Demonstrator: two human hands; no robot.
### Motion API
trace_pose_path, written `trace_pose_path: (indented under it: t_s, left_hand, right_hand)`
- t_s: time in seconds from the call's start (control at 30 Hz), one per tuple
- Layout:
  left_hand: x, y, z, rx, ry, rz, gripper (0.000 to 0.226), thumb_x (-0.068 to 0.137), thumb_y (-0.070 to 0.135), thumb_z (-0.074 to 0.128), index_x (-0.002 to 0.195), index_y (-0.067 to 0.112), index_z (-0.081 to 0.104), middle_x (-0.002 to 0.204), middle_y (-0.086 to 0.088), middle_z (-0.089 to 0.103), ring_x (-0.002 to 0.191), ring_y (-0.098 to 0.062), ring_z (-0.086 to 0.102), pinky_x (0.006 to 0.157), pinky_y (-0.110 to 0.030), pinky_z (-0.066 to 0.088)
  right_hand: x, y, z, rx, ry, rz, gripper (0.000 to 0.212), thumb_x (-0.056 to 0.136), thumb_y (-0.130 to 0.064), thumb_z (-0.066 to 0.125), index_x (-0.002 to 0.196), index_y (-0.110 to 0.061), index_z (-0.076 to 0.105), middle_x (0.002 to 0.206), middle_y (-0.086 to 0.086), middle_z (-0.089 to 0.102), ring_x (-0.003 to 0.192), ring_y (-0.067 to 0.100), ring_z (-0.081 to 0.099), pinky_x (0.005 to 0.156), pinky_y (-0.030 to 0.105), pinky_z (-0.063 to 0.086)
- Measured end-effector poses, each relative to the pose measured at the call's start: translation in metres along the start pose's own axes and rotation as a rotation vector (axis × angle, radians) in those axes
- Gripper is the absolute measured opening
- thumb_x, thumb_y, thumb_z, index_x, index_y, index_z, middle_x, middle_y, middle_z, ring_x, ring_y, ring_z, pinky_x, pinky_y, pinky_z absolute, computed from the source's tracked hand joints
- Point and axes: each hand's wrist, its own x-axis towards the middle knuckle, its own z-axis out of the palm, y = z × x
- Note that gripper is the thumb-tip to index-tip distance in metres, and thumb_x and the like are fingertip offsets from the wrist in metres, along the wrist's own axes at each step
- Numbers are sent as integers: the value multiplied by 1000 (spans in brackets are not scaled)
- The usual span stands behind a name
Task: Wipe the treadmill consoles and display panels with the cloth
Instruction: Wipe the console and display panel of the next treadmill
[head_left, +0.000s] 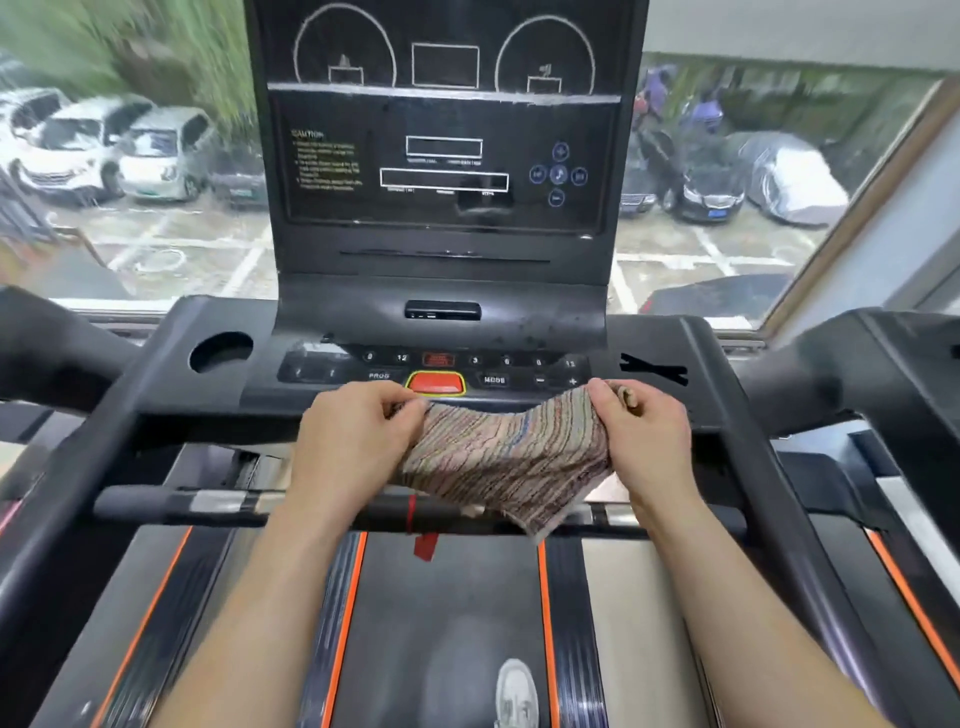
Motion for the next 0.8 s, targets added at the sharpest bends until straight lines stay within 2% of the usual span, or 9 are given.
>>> trace_pose_path:
  t_s: [0.07, 0.13, 0.23, 0.33, 0.4, 0.47, 0.57, 0.7, 0.8]
  left_hand:
    - [19, 5, 9, 2, -31, -33, 24, 85, 46, 60, 77, 28, 74, 80, 11, 71, 85, -16, 63, 69, -28, 43]
    - [38, 12, 24, 9, -79, -62, 36, 85, 50, 57, 66, 21, 65, 67, 10, 63, 76, -17, 59, 64, -30, 37]
    - [64, 30, 53, -90, -192, -75, 47, 77, 57, 64, 65, 13, 53, 60, 4, 58, 67, -17, 56, 62, -32, 40]
    - [84, 49, 85, -78, -297, -51, 39, 70, 51, 75, 74, 21, 49, 71, 9, 60, 73, -13, 57, 66, -33, 43]
    - [93, 55, 103, -36, -198, -22, 28, 75, 37, 73, 80, 26, 48, 82, 11, 58, 83, -16, 56, 67, -33, 36]
    - [96, 55, 118, -14, -78, 28, 22, 79, 26, 69, 92, 28, 51, 91, 8, 56, 90, -19, 55, 68, -31, 33]
    - [101, 46, 137, -13, -27, 108, 44, 76, 16, 70, 116, 28, 56, 104, 2, 57, 93, -25, 60, 73, -36, 49]
    - [111, 26, 150, 105, 5, 197, 25, 76, 17, 72, 100, 26, 71, 96, 1, 61, 83, -26, 58, 71, -36, 52]
    - [117, 8, 145, 225, 65, 142, 22, 77, 20, 63, 96, 21, 74, 93, -2, 61, 80, -28, 50, 66, -40, 50]
  right_hand:
    - [28, 6, 5, -92, 0, -6, 23, 90, -29, 65, 73, -14, 72, 69, 4, 68, 69, 10, 59, 69, 31, 47]
    - [59, 9, 8, -179, -3, -8, 18, 88, -29, 67, 73, -21, 72, 69, -8, 68, 75, 12, 63, 69, 26, 47]
    - [100, 14, 8, -328, 32, -55, 8, 86, -24, 70, 79, -22, 68, 70, -13, 61, 76, 14, 59, 58, 19, 32]
    - [135, 26, 11, -430, 80, -109, 15, 86, -16, 68, 95, -16, 55, 88, -2, 54, 74, 11, 45, 60, 20, 23]
    - [147, 39, 19, -571, 45, -243, 14, 86, -10, 65, 96, -13, 56, 96, 4, 51, 72, 12, 42, 64, 25, 26]
    - [149, 59, 33, -798, -2, -464, 3, 81, -9, 67, 85, -8, 66, 88, 8, 58, 74, 24, 52, 63, 33, 36]
    - [145, 85, 50, -863, -78, -639, 5, 78, -5, 67, 74, -4, 71, 83, 11, 65, 84, 34, 62, 73, 39, 48]
    - [137, 90, 78, -967, -212, -863, 28, 77, -2, 53, 97, 9, 70, 104, 24, 69, 107, 37, 64, 106, 44, 43]
    - [128, 75, 117, -781, -352, -843, 37, 85, -8, 43, 107, 8, 69, 116, 22, 67, 115, 38, 61, 107, 40, 39]
